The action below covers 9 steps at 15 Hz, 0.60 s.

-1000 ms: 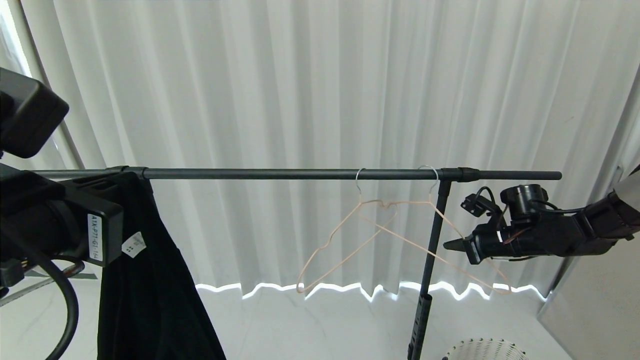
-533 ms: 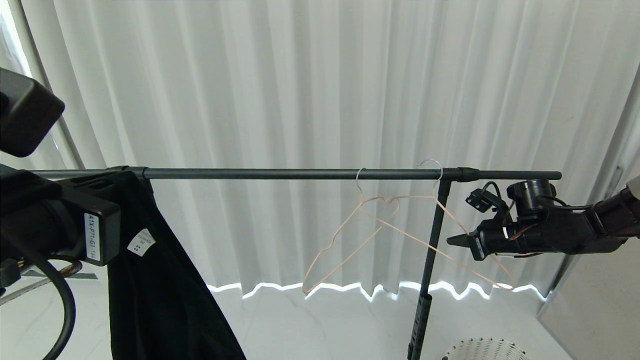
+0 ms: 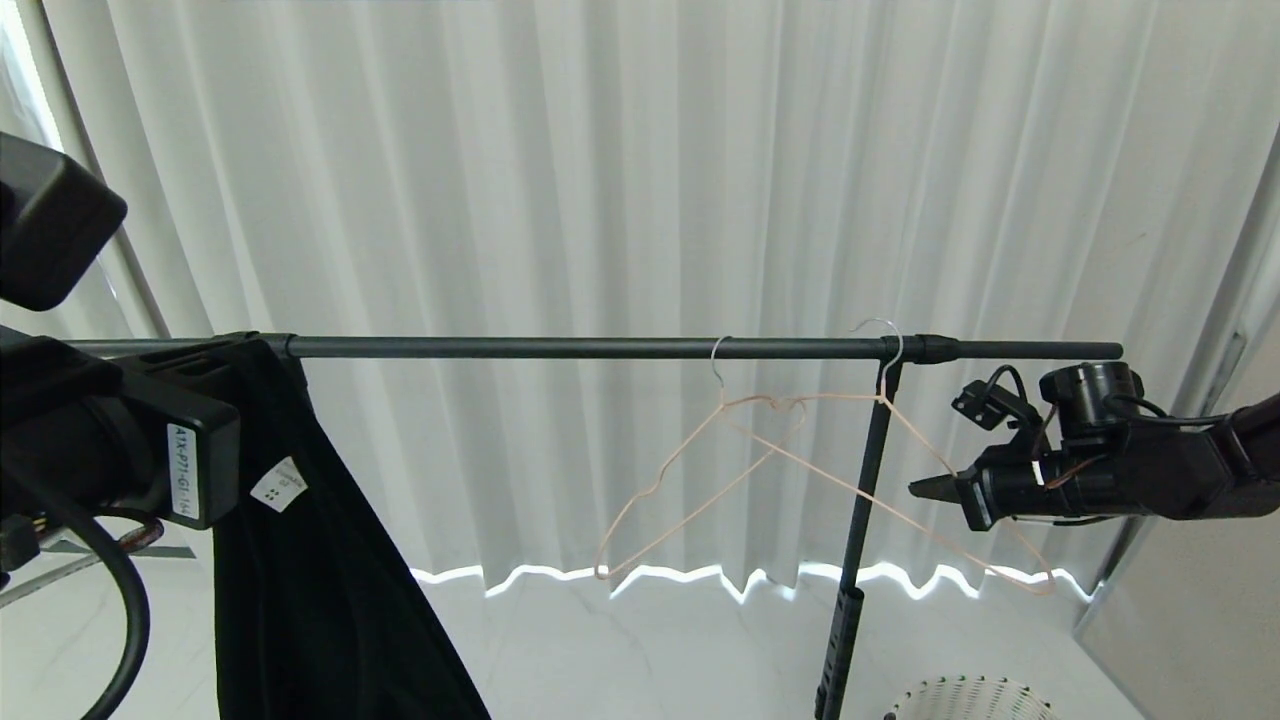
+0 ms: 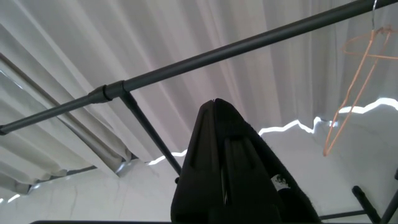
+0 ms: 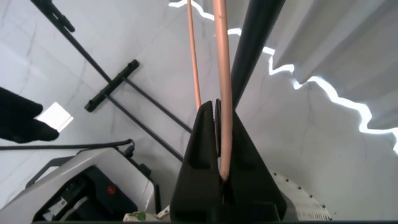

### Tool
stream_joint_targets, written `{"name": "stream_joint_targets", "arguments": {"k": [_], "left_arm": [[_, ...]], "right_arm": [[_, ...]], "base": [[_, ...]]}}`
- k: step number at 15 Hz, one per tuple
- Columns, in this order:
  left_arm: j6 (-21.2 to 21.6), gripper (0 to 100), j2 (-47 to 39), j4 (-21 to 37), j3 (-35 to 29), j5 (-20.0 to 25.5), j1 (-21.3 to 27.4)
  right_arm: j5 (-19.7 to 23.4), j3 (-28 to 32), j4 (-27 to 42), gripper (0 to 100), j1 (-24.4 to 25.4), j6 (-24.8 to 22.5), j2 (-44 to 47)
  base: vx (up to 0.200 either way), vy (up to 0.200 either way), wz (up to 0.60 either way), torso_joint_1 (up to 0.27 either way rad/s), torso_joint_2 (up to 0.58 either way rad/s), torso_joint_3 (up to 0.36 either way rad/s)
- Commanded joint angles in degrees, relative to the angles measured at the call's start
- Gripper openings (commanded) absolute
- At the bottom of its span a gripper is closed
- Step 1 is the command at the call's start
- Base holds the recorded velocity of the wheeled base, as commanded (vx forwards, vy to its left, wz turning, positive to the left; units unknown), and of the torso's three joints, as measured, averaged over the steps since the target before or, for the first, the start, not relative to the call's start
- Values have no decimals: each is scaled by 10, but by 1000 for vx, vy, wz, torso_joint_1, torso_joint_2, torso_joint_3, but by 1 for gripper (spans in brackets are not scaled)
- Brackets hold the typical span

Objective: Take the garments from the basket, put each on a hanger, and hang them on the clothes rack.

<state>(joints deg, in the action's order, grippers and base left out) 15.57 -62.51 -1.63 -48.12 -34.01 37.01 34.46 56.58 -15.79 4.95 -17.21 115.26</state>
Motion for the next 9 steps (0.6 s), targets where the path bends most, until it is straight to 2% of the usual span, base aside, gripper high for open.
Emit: {"name": "stream_joint_targets", "arguments": {"k": [1,9], "left_arm": [[-1,0,-1,0,0,0,1],[-1,0,-2,0,0,0,0]], "right_arm": [[1,-3,1,0,0,0,-17],[1,-68,1,0,-3,-3,-74]], "base": [[0,0,0,0,0,0],[0,0,0,0,0,0]]}}
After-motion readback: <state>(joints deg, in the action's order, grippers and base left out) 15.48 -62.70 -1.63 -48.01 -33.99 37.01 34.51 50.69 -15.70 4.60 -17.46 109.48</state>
